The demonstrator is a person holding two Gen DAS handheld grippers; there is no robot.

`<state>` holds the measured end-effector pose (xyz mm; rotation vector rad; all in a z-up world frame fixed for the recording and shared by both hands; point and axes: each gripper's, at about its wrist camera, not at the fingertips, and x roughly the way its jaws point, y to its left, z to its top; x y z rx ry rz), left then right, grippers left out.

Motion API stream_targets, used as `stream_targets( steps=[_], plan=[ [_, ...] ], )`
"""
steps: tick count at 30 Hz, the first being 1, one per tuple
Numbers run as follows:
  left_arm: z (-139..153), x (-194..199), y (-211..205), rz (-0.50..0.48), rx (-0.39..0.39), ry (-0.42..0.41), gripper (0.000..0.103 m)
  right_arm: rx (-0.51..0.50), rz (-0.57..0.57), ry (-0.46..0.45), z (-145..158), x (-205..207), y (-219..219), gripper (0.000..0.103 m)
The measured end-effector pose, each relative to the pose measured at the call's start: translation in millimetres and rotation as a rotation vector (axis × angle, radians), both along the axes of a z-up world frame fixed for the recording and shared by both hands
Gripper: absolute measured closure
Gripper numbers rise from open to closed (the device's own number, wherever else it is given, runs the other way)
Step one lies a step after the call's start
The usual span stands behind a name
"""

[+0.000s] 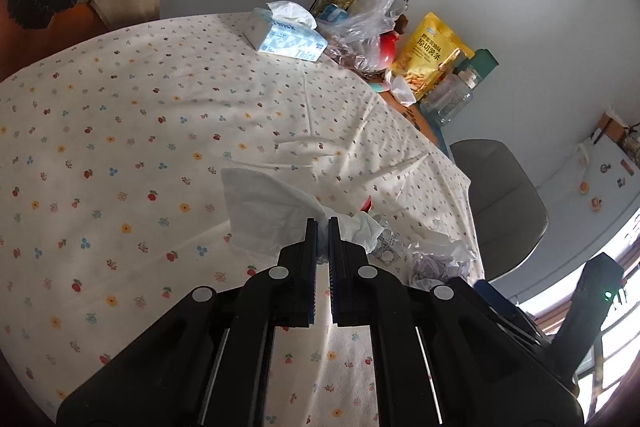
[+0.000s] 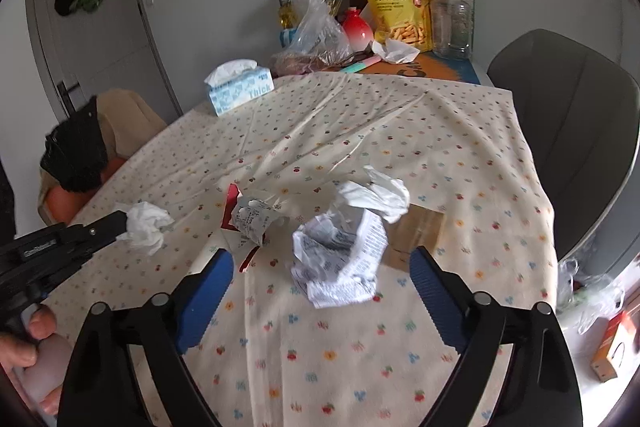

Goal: Collect trash
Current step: 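Grasp the white tissue with the left gripper while the right gripper grasps the crumpled printed paper, then carry the tissue and crumpled paper over the bin with both grippers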

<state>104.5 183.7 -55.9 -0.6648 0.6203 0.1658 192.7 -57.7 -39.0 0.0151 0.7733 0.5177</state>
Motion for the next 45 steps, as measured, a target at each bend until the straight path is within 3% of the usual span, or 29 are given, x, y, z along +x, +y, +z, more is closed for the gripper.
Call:
stream_targets(
  steps=[3,5,6,8,27,45],
  plan=[
    [-1,1,-5,-0.007,-0.003,-0.003,0.097,-0.012,-0.007,0.015,-8,7,4,0.034],
    [0,1,-11,-0.015,0.001,-0.011,0.097,-0.026,0.003,0.053,-15,13,4,0.077],
    [-1,1,-15,-0.022,0.001,-0.016,0.097,-0.018,0.021,0.069,-17,14,2,0.078],
    [-1,1,-20,-0.029,-0.004,-0.020,0.097,-0.027,0.029,0.040,-13,6,-2,0.091],
    [27,5,-95,-0.169,0.022,-0.085,0.097,0.099,-0.072,-0.022,30,-47,-102,0.092],
    [21,34,-203,-0.374,0.048,-0.059,0.097,0.075,-0.296,-0.023,24,-59,-224,0.092]
  ],
)
